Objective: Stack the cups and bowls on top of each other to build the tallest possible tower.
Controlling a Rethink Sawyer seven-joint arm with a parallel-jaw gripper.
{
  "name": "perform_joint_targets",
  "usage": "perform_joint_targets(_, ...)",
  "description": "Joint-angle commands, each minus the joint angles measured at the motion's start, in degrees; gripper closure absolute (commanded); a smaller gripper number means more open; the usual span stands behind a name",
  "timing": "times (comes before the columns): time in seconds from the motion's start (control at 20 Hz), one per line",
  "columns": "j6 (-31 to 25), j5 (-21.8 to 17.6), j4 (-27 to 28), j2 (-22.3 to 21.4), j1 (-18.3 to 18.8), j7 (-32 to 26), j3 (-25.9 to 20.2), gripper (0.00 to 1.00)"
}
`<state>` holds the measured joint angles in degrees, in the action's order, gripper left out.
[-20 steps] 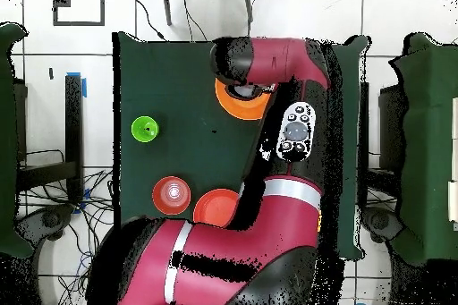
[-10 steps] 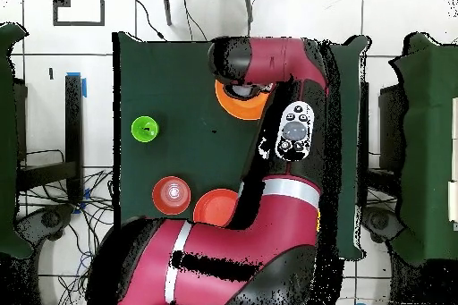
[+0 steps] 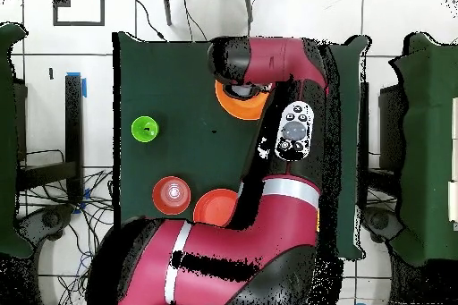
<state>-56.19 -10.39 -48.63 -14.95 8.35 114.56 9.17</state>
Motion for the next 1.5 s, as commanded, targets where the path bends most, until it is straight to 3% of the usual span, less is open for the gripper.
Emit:
perform_joint_targets(0.05,-2.7,-0.1,-6.2,0.3,-1.0,-6.3,-6.9,0.00)
perform_joint_targets(0.75,-3.1,-0.5,-8.3,-0.6,-0.9,-6.4,-6.2,0.00)
perform_joint_targets(1.5,-3.4,-1.0,-5.7,0.7,0.1,-8.4,-7.0,0.00)
